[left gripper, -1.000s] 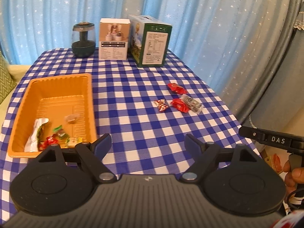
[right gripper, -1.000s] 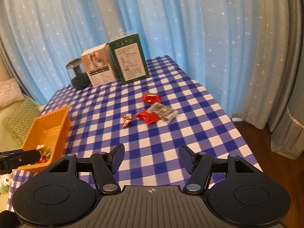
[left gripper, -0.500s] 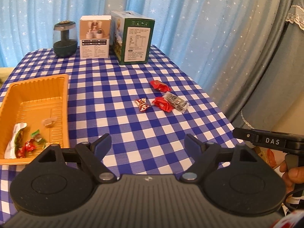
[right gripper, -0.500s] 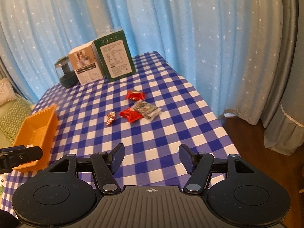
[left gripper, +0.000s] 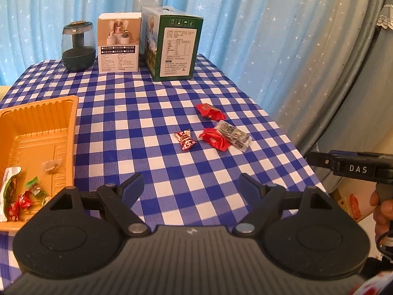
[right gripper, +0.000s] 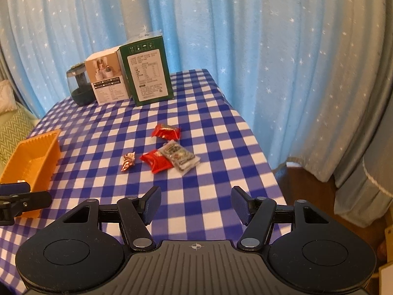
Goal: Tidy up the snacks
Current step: 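Move both tools back toward the remaining candies on the table, then grasp the red-and-white candy with the left tool while the right tool grasps the clear seaweed packet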
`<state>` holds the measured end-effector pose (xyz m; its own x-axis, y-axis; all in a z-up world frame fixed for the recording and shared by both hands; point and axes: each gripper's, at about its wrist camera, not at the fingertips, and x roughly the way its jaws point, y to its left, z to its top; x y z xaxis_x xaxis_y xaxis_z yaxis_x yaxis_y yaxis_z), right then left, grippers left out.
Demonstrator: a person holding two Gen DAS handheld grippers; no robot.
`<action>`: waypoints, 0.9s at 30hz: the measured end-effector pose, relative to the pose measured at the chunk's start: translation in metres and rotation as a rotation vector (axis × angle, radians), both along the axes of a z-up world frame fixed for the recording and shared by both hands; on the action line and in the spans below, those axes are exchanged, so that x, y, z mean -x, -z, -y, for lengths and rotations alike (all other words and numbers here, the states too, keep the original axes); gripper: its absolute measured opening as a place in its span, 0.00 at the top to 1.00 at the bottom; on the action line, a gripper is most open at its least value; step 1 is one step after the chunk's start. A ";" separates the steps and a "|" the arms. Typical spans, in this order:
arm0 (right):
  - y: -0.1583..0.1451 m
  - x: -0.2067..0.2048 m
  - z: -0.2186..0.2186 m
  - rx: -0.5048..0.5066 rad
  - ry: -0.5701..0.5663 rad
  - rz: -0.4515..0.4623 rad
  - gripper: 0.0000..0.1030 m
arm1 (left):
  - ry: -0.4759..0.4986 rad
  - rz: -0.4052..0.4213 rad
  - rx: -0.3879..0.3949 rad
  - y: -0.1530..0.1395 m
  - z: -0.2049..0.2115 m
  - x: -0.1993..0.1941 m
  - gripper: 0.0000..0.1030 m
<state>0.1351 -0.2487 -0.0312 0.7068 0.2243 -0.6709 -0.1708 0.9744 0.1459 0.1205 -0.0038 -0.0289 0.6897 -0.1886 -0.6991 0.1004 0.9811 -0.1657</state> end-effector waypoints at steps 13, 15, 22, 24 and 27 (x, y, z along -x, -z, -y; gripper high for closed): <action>0.052 -0.076 -0.021 0.116 -0.210 0.018 0.39 | -0.012 -0.010 -0.034 0.032 -0.001 -0.061 0.20; 0.061 -0.086 -0.024 0.138 -0.243 0.021 0.39 | -0.010 -0.013 -0.039 0.039 -0.002 -0.071 0.20; 0.087 -0.125 -0.033 0.150 -0.308 0.021 0.39 | -0.014 -0.023 -0.041 0.062 -0.002 -0.092 0.20; 0.093 -0.135 -0.036 0.157 -0.329 0.020 0.39 | -0.012 -0.026 -0.043 0.068 -0.002 -0.097 0.20; 0.101 -0.150 -0.043 0.168 -0.354 0.025 0.39 | -0.011 -0.032 -0.041 0.075 -0.003 -0.102 0.20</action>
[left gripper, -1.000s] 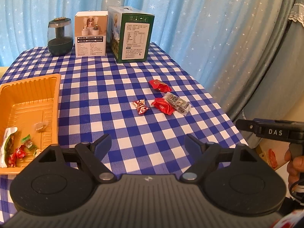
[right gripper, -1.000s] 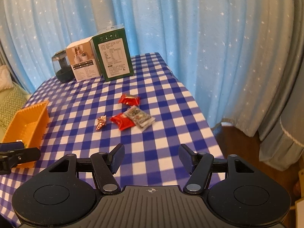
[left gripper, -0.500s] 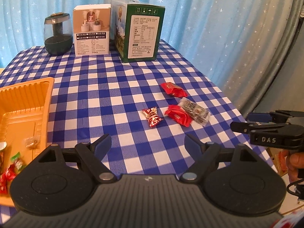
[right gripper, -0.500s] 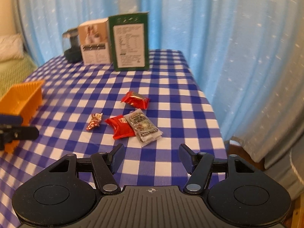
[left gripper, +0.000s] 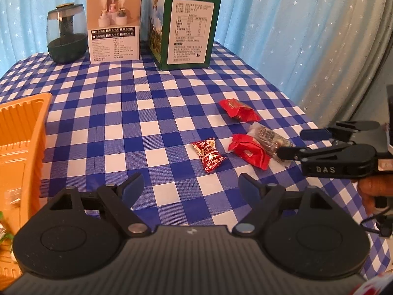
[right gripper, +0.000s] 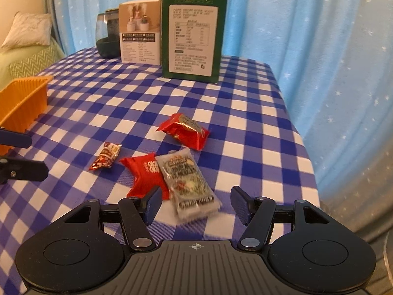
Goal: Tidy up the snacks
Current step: 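Grasp the red-and-white candy with the left tool while the right tool grasps the clear seaweed packet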
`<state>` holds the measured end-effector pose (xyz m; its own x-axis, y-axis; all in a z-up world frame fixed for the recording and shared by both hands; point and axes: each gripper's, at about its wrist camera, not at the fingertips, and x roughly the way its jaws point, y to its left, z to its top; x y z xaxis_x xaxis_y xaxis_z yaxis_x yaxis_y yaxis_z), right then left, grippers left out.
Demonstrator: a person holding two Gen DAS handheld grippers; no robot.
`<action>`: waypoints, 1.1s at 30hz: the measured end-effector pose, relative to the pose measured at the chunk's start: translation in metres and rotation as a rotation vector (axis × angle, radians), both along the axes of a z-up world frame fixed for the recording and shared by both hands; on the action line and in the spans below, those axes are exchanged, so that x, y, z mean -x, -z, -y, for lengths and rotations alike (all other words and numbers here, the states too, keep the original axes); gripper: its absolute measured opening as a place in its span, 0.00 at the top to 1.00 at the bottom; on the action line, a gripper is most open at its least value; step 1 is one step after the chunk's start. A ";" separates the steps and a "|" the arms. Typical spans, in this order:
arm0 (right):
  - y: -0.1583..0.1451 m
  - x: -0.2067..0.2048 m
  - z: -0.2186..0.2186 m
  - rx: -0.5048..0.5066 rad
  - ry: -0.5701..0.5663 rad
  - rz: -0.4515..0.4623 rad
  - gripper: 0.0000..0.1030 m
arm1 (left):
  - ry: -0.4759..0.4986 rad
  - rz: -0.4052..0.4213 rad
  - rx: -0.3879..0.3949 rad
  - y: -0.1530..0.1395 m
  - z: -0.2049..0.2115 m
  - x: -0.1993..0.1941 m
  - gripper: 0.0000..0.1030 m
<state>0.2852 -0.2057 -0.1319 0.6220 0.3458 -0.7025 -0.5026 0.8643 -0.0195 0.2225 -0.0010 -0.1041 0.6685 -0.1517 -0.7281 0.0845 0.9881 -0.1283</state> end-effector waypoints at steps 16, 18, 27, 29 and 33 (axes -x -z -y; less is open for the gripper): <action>0.013 -0.027 -0.008 -0.031 0.043 -0.073 0.63 | -0.024 -0.016 0.031 0.021 0.004 -0.024 0.22; 0.009 -0.020 -0.005 -0.050 0.083 -0.075 0.63 | -0.022 -0.014 0.034 0.023 0.008 -0.029 0.26; -0.006 0.006 0.016 -0.218 0.329 -0.123 0.63 | -0.051 -0.004 0.040 0.033 0.019 -0.057 0.55; -0.008 0.010 0.015 -0.224 0.330 -0.121 0.63 | -0.043 -0.007 0.045 0.036 0.020 -0.063 0.58; -0.011 0.015 0.012 -0.213 0.327 -0.108 0.63 | -0.012 -0.011 0.024 0.043 0.023 -0.071 0.62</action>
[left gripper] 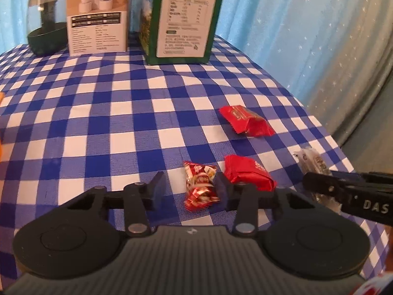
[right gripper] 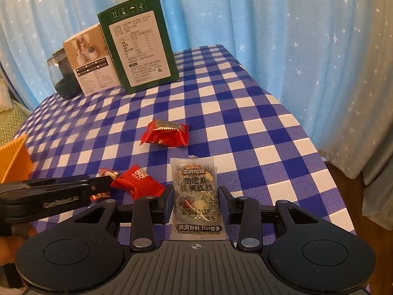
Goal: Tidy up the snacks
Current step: 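Grasp the red-and-white candy with the left tool while the right tool grasps the clear seaweed packet, then carry both snacks over the orange tray and open both tools to release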
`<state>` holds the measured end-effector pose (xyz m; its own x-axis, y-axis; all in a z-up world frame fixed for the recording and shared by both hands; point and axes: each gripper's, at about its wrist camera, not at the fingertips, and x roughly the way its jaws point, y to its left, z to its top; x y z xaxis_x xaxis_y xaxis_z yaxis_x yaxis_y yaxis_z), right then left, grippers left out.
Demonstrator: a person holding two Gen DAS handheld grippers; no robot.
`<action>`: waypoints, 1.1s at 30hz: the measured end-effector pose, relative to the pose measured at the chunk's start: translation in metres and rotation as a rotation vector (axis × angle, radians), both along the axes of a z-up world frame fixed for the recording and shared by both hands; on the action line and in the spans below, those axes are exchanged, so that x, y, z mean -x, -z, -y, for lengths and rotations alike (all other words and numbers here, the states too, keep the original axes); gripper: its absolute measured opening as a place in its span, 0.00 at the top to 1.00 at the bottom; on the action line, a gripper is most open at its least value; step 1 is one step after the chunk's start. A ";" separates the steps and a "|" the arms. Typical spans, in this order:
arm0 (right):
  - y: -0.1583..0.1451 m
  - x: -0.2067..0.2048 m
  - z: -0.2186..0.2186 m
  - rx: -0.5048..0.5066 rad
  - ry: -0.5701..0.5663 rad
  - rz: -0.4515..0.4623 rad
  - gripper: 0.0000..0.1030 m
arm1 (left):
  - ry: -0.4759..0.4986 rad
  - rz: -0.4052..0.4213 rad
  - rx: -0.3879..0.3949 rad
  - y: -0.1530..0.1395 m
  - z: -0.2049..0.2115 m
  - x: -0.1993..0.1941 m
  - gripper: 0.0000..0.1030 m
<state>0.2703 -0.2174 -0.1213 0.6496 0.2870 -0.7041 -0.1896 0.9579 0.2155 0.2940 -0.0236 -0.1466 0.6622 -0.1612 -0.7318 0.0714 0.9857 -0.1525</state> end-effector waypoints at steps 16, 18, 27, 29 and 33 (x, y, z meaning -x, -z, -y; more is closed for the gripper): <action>-0.012 0.022 -0.020 -0.005 -0.014 0.003 0.63 | 0.055 -0.001 -0.049 -0.011 -0.002 0.046 0.82; -0.016 0.028 -0.023 -0.009 -0.018 0.004 0.63 | 0.045 0.001 -0.030 -0.016 -0.005 0.058 0.82; -0.039 0.064 -0.032 -0.051 -0.010 0.019 0.63 | 0.013 0.014 -0.003 -0.049 -0.013 0.111 0.82; -0.044 0.075 -0.036 -0.056 -0.010 0.024 0.63 | 0.009 0.017 -0.003 -0.057 -0.017 0.122 0.82; -0.055 0.097 -0.046 -0.060 -0.018 0.029 0.63 | 0.000 0.026 -0.009 -0.077 -0.024 0.142 0.82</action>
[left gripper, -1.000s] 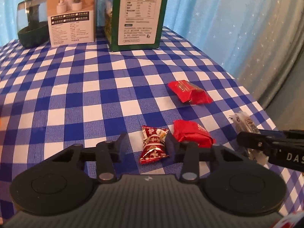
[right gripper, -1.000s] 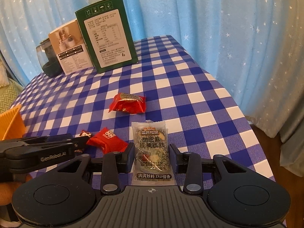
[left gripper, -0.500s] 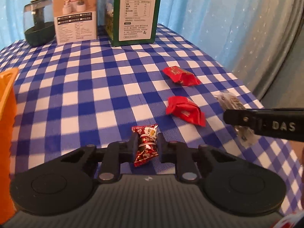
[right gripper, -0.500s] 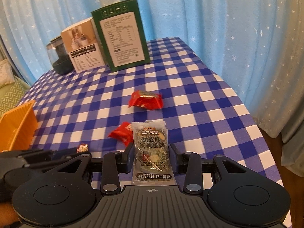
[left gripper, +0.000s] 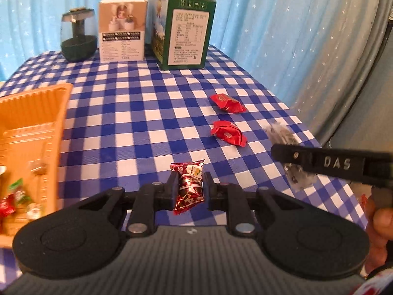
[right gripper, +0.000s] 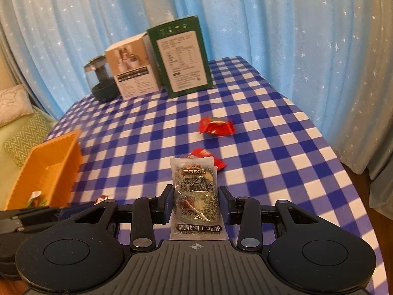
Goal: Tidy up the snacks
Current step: 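Carry both snacks over the orange tray and open both tools to release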
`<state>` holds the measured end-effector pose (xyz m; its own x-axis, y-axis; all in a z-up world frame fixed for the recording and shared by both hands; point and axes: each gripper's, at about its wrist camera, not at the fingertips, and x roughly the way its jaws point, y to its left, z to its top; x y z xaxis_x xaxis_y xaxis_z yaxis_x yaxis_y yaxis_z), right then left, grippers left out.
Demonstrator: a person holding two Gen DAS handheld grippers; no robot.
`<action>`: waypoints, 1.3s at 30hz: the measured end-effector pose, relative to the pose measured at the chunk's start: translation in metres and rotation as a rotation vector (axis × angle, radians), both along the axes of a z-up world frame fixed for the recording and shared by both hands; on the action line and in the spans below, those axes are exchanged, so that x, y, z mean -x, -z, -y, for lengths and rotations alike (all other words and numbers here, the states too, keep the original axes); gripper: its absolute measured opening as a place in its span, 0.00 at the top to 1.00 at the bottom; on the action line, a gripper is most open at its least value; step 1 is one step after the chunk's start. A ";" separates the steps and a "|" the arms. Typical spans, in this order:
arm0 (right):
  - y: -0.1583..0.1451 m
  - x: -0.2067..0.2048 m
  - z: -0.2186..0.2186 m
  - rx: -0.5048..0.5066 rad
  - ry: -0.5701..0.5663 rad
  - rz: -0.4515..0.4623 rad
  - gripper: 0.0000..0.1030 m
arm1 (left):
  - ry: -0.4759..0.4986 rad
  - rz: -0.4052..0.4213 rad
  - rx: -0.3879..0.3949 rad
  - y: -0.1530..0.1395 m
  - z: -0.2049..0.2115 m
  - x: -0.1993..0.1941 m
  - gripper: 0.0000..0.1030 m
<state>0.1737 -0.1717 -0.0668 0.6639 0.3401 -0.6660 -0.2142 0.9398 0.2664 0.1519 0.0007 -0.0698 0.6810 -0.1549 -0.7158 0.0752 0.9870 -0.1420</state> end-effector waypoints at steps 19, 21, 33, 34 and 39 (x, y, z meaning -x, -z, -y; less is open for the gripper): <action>-0.040 0.088 -0.045 -0.008 -0.080 0.033 0.63 | -0.057 0.062 -0.036 -0.064 -0.048 0.088 0.82; -0.043 0.093 -0.048 -0.006 -0.084 0.039 0.63 | -0.061 0.066 -0.038 -0.068 -0.052 0.095 0.82; -0.052 0.112 -0.069 0.017 -0.125 0.055 0.63 | -0.104 0.073 -0.043 -0.079 -0.073 0.122 0.82; -0.052 0.113 -0.071 0.018 -0.129 0.055 0.63 | -0.108 0.073 -0.044 -0.080 -0.075 0.125 0.82; -0.052 0.116 -0.081 0.023 -0.153 0.057 0.63 | -0.131 0.075 -0.046 -0.082 -0.086 0.133 0.82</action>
